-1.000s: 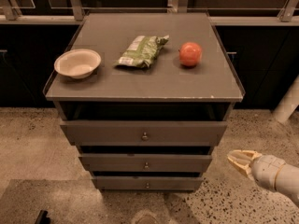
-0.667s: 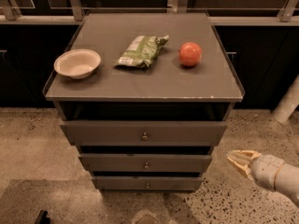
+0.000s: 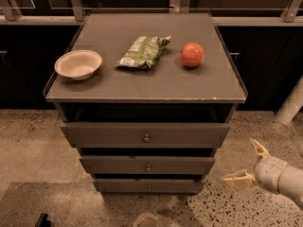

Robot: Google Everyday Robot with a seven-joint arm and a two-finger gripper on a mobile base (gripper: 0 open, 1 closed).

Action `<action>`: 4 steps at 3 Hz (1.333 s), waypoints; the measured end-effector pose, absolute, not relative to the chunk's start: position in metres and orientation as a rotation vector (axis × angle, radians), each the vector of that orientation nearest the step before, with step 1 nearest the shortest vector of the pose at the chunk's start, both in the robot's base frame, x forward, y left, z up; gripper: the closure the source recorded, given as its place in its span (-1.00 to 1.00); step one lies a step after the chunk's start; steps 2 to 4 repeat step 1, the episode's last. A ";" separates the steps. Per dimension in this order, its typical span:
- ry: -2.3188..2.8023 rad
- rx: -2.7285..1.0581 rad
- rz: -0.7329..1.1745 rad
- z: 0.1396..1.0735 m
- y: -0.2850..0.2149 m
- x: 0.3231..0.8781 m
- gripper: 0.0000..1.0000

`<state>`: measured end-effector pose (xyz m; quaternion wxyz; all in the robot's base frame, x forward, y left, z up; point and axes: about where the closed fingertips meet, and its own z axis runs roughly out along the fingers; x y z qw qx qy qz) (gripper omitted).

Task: Close top drawer

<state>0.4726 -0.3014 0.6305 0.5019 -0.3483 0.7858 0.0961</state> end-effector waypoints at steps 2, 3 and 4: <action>1.899 -0.842 0.232 0.631 -0.301 0.473 -1.00; 1.899 -0.842 0.232 0.631 -0.301 0.473 -1.00; 1.899 -0.842 0.232 0.631 -0.301 0.473 -1.00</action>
Offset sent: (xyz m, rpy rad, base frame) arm 0.0000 0.0000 0.0000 0.0000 0.0000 0.0000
